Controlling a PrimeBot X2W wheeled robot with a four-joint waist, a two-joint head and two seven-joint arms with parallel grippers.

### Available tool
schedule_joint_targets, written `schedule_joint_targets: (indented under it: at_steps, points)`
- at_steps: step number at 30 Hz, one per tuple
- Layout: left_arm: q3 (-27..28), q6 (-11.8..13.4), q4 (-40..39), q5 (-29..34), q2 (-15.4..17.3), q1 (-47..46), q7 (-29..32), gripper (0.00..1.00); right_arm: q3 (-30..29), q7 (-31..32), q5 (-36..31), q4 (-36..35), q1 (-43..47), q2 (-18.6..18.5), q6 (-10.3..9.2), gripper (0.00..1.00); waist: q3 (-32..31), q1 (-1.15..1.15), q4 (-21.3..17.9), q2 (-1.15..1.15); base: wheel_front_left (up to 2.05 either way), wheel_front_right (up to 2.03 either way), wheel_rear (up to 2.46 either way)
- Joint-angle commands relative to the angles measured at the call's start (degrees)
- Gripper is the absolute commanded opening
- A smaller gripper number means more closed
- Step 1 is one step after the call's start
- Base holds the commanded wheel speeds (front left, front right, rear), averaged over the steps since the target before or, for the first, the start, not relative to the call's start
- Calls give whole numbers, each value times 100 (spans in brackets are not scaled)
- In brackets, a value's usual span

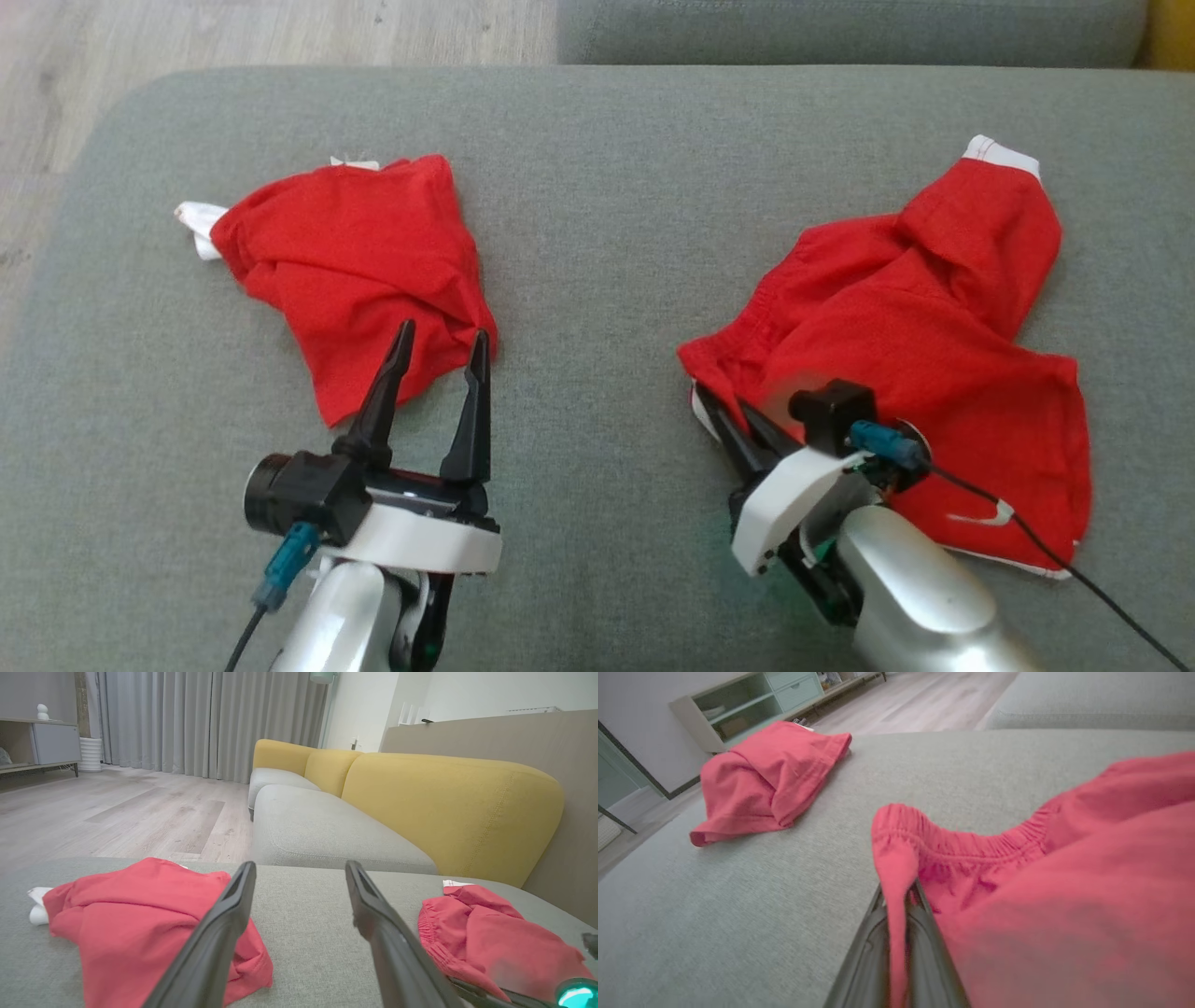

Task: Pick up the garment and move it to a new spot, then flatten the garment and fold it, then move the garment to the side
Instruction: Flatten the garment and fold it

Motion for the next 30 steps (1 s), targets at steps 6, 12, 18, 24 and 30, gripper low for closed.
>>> schedule_joint_targets:
  at_steps: [6,12,18,24,30]
  points:
    - [158,14,-179,34,4,-217,-55,100,-376,-20,-215,451,-504,59,-4,0,122,0,48,0,0,0,0]
    - [180,10,-151,46,4,-241,-55,100,-642,-107,-689,952,-727,59,-4,100,153,0,35,0,0,0,0]
    - [236,3,-119,82,4,-231,-55,100,-661,-290,-957,902,-774,59,-4,100,85,0,-138,0,0,0,0]
    - [335,-16,-107,135,4,-188,-55,100,-1306,-480,-971,273,-480,59,-4,100,-121,0,-481,0,0,0,0]
    - [493,-26,-154,170,4,-98,-55,100,-2617,-518,-1270,-974,428,59,-4,100,-303,0,-905,0,0,0,0]
